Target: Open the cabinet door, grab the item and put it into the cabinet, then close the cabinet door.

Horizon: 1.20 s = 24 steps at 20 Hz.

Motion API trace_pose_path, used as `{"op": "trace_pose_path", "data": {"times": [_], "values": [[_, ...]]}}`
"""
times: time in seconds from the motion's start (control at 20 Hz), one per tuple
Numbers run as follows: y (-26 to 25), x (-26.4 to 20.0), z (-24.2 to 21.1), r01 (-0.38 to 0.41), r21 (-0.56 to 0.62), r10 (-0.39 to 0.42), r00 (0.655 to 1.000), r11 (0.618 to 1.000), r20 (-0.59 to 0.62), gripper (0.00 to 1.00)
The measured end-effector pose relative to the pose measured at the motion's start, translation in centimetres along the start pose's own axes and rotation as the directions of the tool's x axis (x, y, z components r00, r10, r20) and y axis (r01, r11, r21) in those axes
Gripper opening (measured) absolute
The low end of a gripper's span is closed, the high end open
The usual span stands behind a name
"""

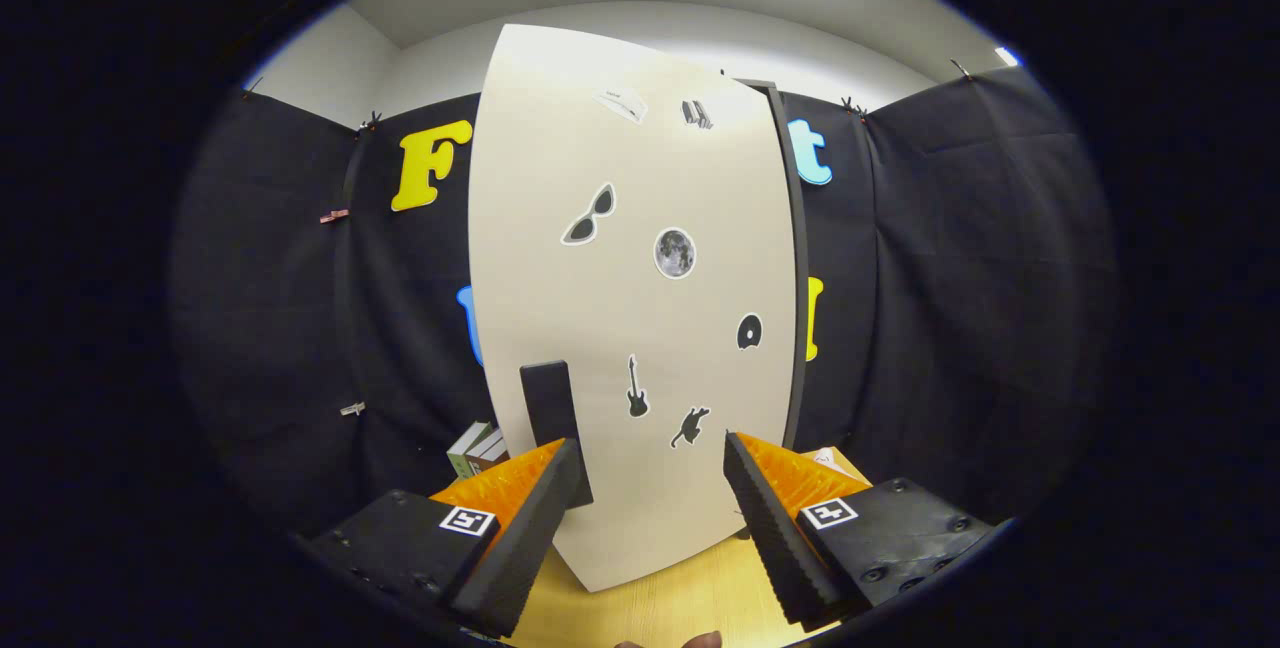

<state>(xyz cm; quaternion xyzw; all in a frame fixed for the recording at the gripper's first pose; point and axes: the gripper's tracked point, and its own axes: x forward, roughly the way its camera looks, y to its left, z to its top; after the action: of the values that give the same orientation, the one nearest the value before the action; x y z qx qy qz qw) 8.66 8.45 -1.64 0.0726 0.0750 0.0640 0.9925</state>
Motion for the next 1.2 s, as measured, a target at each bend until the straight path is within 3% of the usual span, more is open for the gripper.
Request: {"op": "trace_pose_path", "data": {"times": [1.2], "values": [[-0.6, 1.4, 1.5, 0.056, -0.073, -0.052, 0.997, 0.996, 0.06, 0.95]]}}
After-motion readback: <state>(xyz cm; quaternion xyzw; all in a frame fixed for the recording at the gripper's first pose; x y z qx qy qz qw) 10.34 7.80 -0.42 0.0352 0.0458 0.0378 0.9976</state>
